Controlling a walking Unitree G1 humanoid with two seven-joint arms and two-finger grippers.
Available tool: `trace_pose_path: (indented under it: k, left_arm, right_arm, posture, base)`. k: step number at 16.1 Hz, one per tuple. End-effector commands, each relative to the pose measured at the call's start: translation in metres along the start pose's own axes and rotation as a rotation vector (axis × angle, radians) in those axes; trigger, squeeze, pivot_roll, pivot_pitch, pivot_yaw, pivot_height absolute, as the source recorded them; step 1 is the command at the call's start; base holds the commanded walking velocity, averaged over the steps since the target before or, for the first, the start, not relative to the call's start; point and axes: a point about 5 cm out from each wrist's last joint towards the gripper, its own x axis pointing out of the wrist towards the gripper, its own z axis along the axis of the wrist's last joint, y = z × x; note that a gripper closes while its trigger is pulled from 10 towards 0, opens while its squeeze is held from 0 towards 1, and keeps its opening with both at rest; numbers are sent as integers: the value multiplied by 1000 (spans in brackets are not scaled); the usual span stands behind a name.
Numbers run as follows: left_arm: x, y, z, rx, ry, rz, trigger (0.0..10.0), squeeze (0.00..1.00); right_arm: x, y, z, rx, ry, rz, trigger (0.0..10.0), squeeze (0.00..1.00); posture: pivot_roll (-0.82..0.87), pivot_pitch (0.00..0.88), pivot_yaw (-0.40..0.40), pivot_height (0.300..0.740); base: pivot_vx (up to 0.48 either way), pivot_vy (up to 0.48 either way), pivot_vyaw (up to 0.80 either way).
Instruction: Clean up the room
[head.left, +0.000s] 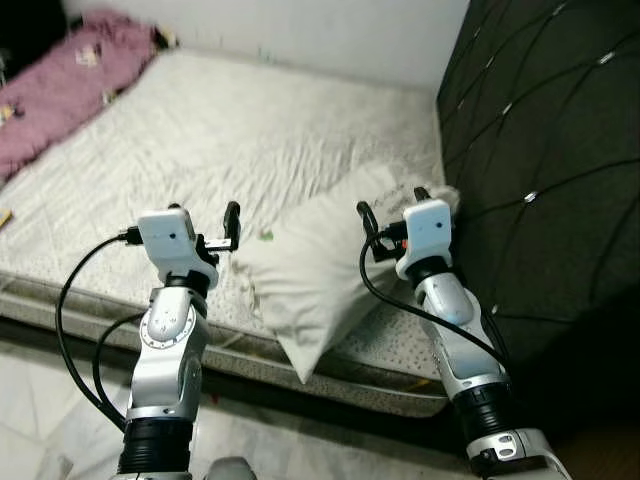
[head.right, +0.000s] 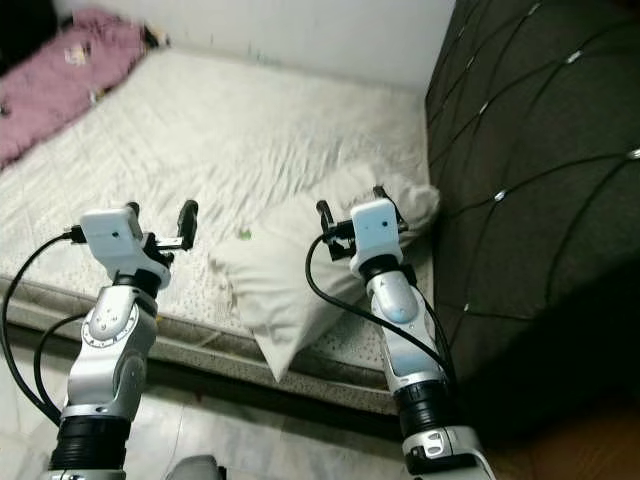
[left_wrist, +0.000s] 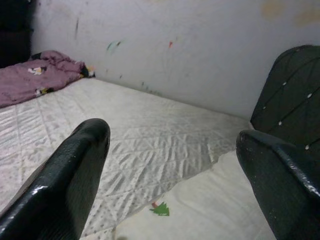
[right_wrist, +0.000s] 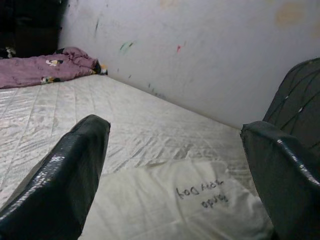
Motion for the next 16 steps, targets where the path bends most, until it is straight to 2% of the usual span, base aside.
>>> trace_pose_path:
  k: [1,3,9,16]
  left_arm:
    - [1,-1,-1,0,12,-14,10000,0]
    - [1,-2,-2,4,16,-15,10000,0]
    - [1,-6,1,-3,-1,-44,10000,0]
    - [1,-8,1,-2,-9,-70,10000,0]
  right_arm:
    - [1,-1,-1,-2,10,-5,10000,0]
    - [1,-1,-1,-3,11,-4,10000,0]
    - [2,-1,-1,-4,12,-1,10000,0]
    - [2,1,-2,-3,14,5,10000,0]
  posture:
    - [16,0,-55,740]
    - [16,0,-55,740]
    - [14,0,-56,740]
    - [15,0,-54,740]
  base:
    - [274,394,0]
    - [127,412,0]
    - [0,0,0]
    - [410,0,0]
